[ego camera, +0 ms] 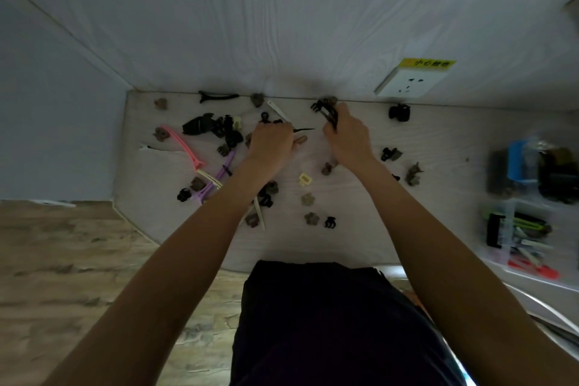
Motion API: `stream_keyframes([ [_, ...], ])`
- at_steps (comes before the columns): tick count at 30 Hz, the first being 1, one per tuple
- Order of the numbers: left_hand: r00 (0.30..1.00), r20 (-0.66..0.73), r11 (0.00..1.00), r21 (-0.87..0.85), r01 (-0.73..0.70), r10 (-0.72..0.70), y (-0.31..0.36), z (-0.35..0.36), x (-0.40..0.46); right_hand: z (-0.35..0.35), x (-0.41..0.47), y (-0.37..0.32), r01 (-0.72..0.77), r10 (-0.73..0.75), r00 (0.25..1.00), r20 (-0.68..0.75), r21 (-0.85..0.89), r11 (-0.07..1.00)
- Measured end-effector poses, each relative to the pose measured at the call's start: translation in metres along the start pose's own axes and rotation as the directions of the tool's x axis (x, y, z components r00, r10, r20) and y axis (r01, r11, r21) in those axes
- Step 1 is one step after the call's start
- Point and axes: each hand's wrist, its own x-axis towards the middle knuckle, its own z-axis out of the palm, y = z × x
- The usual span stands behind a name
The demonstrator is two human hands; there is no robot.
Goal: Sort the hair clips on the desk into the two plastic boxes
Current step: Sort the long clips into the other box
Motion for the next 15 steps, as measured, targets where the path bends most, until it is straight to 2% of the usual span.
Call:
stream_keyframes([
  [5, 0.990, -0.135, 0.968, -0.251, 0.013, -0.048, -0.006, -0.004, -0.004, -0.002, 0.012, -0.012, 0.089, -0.090, 0.995, 0.038, 0.036, 0.995],
  [8, 0.968, -0.223, 0.884, -0.467, 0.001, -0.119, -0.013, -0.008, -0.011, 0.001, 0.018, -0.020, 0.116, -0.119, 0.991, 0.056, 0.055, 0.992],
  [10, 0.946, -0.243, 0.762, -0.647, 0.007, -0.216, -0.017, -0.011, -0.019, 0.006, 0.022, -0.026, 0.112, -0.115, 0.991, 0.069, 0.043, 0.993],
  [12, 0.908, -0.223, 0.585, -0.810, 0.030, -0.355, -0.022, -0.012, -0.028, 0.015, 0.028, -0.034, 0.118, -0.116, 0.988, 0.101, -0.009, 0.993],
  [15, 0.858, -0.149, 0.441, -0.892, 0.099, -0.492, -0.030, -0.012, -0.038, 0.029, 0.033, -0.044, 0.141, -0.122, 0.981, 0.152, -0.122, 0.982],
])
